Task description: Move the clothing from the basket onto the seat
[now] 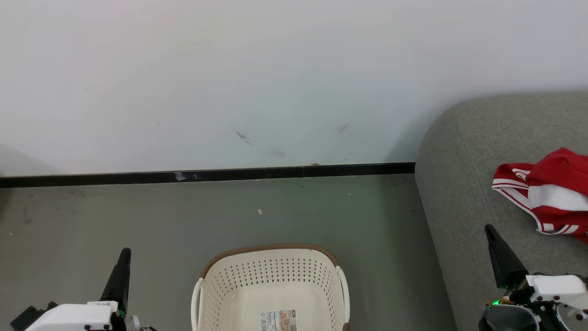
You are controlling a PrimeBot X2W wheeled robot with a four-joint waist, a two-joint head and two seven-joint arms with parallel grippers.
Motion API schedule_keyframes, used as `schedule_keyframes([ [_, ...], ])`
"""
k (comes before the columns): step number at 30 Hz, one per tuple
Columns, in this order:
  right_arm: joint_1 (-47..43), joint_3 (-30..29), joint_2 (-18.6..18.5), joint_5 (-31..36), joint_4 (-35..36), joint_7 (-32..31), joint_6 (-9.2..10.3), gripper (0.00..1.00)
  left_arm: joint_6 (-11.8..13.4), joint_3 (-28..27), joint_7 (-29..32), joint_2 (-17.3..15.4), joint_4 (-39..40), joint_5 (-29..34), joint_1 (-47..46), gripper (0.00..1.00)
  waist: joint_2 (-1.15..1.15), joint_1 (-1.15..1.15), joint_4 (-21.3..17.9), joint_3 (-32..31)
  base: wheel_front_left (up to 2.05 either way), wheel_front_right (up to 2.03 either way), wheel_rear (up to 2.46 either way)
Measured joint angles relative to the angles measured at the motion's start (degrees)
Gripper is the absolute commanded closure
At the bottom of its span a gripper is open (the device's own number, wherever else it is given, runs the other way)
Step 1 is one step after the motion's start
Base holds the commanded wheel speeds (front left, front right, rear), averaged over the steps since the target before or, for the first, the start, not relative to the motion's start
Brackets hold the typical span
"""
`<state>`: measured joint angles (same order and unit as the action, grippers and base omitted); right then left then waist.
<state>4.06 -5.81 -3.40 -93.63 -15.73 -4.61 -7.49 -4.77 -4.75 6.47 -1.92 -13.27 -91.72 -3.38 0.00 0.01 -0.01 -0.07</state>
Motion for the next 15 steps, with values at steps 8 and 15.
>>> schedule_keyframes([
  [8, 0.0, 0.0, 0.0, 0.0, 0.0, 0.0, 0.0, 1.0, 0.0, 0.0, 0.0, 0.0, 0.0, 0.0, 0.0, 1.0, 0.0, 0.0, 0.0, 0.0, 0.0, 0.0, 0.0],
  [15, 0.0, 0.01, 0.0, 0.0, 0.0, 0.0, 0.0, 1.0, 0.0, 0.0, 0.0, 0.0, 0.0, 0.0, 0.0, 1.0, 0.0, 0.0, 0.0, 0.0, 0.0, 0.0, 0.0],
])
